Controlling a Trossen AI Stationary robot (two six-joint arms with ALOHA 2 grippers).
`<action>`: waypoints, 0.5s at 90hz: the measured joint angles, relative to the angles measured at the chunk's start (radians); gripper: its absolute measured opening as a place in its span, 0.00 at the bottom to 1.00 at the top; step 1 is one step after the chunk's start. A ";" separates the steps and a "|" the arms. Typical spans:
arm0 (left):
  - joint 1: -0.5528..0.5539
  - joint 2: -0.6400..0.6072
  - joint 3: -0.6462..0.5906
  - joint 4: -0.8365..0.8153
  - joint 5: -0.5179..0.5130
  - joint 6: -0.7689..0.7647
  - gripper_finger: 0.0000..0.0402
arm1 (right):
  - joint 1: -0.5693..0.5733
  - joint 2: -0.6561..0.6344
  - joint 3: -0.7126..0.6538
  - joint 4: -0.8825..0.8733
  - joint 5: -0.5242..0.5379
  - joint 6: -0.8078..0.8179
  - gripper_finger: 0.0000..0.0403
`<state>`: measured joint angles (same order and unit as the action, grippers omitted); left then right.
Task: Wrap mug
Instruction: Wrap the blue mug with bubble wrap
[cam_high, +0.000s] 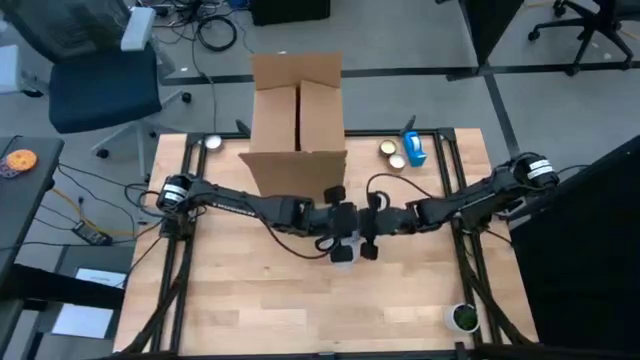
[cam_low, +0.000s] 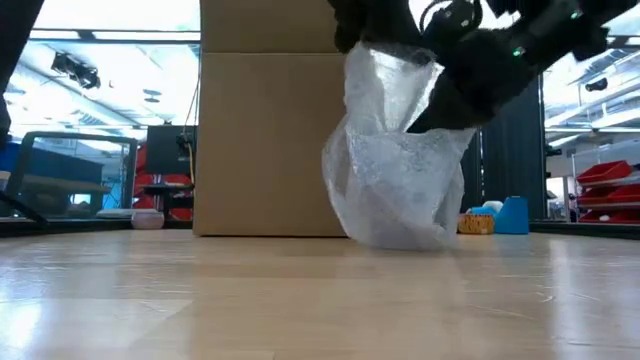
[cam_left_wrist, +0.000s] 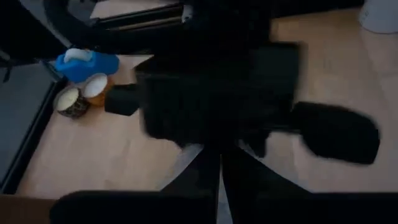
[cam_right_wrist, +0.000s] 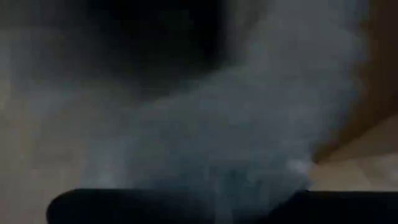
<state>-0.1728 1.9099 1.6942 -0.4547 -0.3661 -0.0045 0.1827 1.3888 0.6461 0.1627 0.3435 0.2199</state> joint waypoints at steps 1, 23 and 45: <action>0.000 0.000 0.000 0.002 -0.001 0.001 0.00 | -0.004 0.000 0.000 0.001 -0.002 0.006 0.00; -0.004 -0.002 -0.022 0.076 -0.005 0.038 0.00 | -0.068 0.000 -0.001 0.021 -0.088 0.055 0.00; 0.001 -0.002 -0.150 0.286 0.042 0.079 0.00 | -0.093 0.000 -0.001 -0.005 -0.188 0.052 0.00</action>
<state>-0.1721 1.9083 1.5447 -0.1686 -0.3240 0.0742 0.0896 1.3888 0.6449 0.1579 0.1557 0.2716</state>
